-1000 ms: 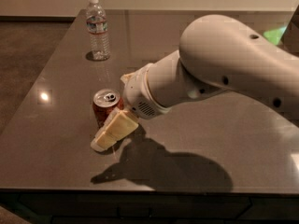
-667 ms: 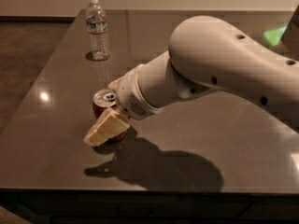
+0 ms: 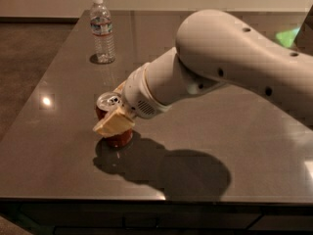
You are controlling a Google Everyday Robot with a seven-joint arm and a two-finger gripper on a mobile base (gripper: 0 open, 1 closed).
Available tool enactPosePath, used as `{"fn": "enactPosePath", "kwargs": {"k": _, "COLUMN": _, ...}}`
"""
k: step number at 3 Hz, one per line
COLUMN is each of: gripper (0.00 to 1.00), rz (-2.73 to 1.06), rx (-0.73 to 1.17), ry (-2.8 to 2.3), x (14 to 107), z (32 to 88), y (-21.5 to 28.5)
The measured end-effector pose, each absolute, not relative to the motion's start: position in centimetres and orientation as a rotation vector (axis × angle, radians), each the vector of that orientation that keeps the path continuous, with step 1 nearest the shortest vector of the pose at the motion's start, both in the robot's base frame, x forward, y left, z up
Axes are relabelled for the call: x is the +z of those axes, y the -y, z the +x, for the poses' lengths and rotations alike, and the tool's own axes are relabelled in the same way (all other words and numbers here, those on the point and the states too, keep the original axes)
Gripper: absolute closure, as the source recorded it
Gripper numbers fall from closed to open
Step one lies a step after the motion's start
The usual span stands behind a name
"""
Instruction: Knock coke can over
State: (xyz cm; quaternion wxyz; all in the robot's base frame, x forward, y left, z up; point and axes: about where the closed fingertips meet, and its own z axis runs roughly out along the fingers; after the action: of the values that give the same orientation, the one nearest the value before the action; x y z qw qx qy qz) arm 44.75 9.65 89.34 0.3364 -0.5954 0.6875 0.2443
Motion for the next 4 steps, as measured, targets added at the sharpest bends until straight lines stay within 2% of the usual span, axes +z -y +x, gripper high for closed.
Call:
{"fn": "enactPosePath", "kwargs": {"k": 1, "gripper": 0.95, "rz": -1.611, "rx": 0.584, "ry": -1.801, "x": 91.1, "z": 46.0, "y": -8.4}}
{"fn": "enactPosePath", "kwargs": {"k": 2, "gripper": 1.00, "rz": -1.682, "rx": 0.473, "ry": -1.850, "x": 93.3, "z": 47.3, "y": -6.2}}
{"fn": "enactPosePath", "kwargs": {"k": 4, "gripper": 1.00, "rz": -1.912, "rx": 0.204, "ry": -1.975, "x": 93.5, "z": 48.0, "y": -3.3}}
